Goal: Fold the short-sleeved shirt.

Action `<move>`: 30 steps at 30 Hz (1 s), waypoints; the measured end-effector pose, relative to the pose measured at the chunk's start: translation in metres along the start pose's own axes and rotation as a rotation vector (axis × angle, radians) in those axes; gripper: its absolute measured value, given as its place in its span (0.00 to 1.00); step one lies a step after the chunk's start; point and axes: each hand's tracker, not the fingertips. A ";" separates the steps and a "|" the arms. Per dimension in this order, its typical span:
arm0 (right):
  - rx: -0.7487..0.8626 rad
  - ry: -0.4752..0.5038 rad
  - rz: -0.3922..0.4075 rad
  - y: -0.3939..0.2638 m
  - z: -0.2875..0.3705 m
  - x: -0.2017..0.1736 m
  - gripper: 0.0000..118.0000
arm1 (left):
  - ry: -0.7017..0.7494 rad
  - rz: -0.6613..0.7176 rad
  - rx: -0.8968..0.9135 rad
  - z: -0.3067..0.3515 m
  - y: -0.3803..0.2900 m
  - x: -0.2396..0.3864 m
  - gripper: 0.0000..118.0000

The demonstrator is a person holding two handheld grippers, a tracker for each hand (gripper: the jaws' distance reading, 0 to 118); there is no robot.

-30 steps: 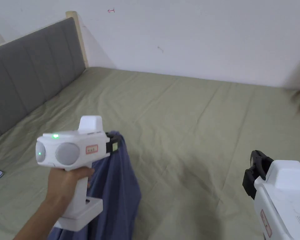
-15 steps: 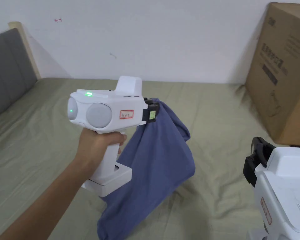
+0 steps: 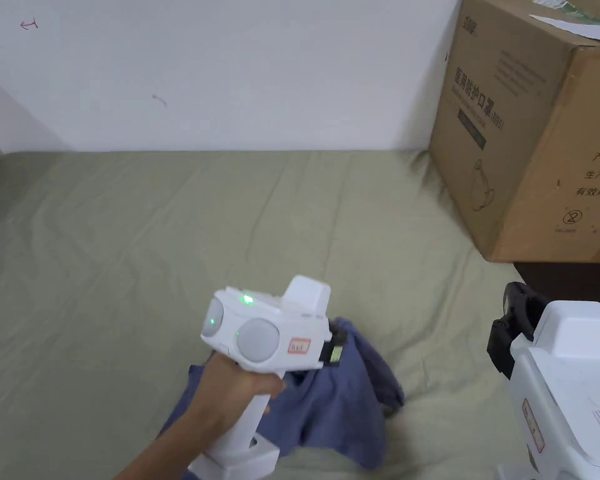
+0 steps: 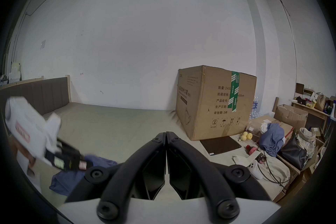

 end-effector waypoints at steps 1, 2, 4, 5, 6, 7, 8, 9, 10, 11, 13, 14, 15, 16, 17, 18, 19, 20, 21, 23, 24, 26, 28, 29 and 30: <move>-0.005 0.001 -0.003 -0.002 -0.001 -0.001 0.00 | 0.009 0.007 -0.038 -0.011 -0.011 -0.003 0.00; -0.009 0.003 -0.005 -0.004 -0.002 -0.001 0.00 | 0.020 0.005 -0.080 -0.020 -0.021 -0.005 0.00; -0.021 0.011 -0.006 -0.007 -0.004 -0.003 0.00 | 0.059 0.010 -0.162 -0.042 -0.043 -0.011 0.00; -0.026 0.014 -0.006 -0.009 -0.005 -0.004 0.00 | 0.077 0.018 -0.188 -0.050 -0.051 -0.015 0.00; -0.031 0.018 -0.006 -0.010 -0.005 -0.005 0.00 | 0.086 0.022 -0.222 -0.059 -0.058 -0.020 0.00; -0.034 0.020 -0.006 -0.012 -0.005 -0.006 0.00 | 0.125 0.017 -0.245 -0.066 -0.065 -0.023 0.00; -0.040 0.021 -0.005 -0.013 -0.005 -0.006 0.00 | 0.150 0.017 -0.275 -0.073 -0.073 -0.025 0.00; -0.043 0.023 -0.005 -0.014 -0.006 -0.006 0.00 | 0.158 -0.008 -0.299 -0.079 -0.079 -0.027 0.00; -0.048 0.023 -0.005 -0.015 -0.005 -0.007 0.00 | 0.191 -0.020 -0.309 -0.083 -0.084 -0.028 0.00; -0.051 0.024 -0.005 -0.015 -0.005 -0.007 0.00 | 0.218 -0.030 -0.313 -0.085 -0.086 -0.029 0.00; -0.056 0.025 -0.003 -0.015 -0.005 -0.007 0.00 | 0.206 0.013 -0.270 -0.077 -0.086 -0.027 0.04; -0.055 0.023 -0.001 -0.015 -0.004 -0.007 0.00 | 0.195 0.036 -0.233 -0.071 -0.084 -0.027 0.13; -0.053 0.021 0.000 -0.015 -0.004 -0.006 0.00 | 0.188 0.067 -0.208 -0.065 -0.081 -0.027 0.28; -0.052 0.021 0.000 -0.014 -0.004 -0.006 0.00 | 0.191 0.090 -0.191 -0.057 -0.077 -0.024 0.47; -0.051 0.020 -0.001 -0.013 -0.004 -0.006 0.00 | 0.199 0.113 -0.170 -0.049 -0.073 -0.022 0.67; -0.050 0.020 -0.003 -0.011 -0.003 -0.005 0.00 | 0.202 0.133 -0.136 -0.040 -0.069 -0.022 0.88; -0.046 0.019 -0.006 -0.010 -0.002 -0.005 0.00 | 0.201 0.135 -0.080 -0.028 -0.064 -0.021 0.97; -0.042 0.019 -0.006 -0.008 -0.001 -0.006 0.00 | 0.205 0.141 -0.018 -0.014 -0.060 -0.018 0.98; -0.037 0.019 -0.006 -0.006 0.000 -0.006 0.00 | 0.213 0.140 0.040 0.000 -0.055 -0.016 0.98; -0.026 0.017 -0.005 -0.002 0.001 -0.007 0.00 | 0.243 0.131 0.134 0.029 -0.043 -0.013 0.98; -0.021 0.017 -0.007 0.000 0.002 -0.007 0.00 | 0.260 0.122 0.184 0.043 -0.039 -0.011 0.98; -0.007 0.018 -0.010 0.005 0.004 -0.008 0.00 | 0.292 0.105 0.298 0.071 -0.033 -0.009 0.98; 0.007 0.015 -0.007 0.010 0.005 -0.008 0.00 | 0.363 0.093 0.403 0.096 -0.028 -0.008 0.98; 0.013 0.017 -0.008 0.012 0.006 -0.008 0.00 | 0.408 0.082 0.453 0.107 -0.028 -0.007 0.98; 0.018 0.019 -0.009 0.014 0.006 -0.009 0.00 | 0.457 0.090 0.511 0.117 -0.029 -0.006 0.98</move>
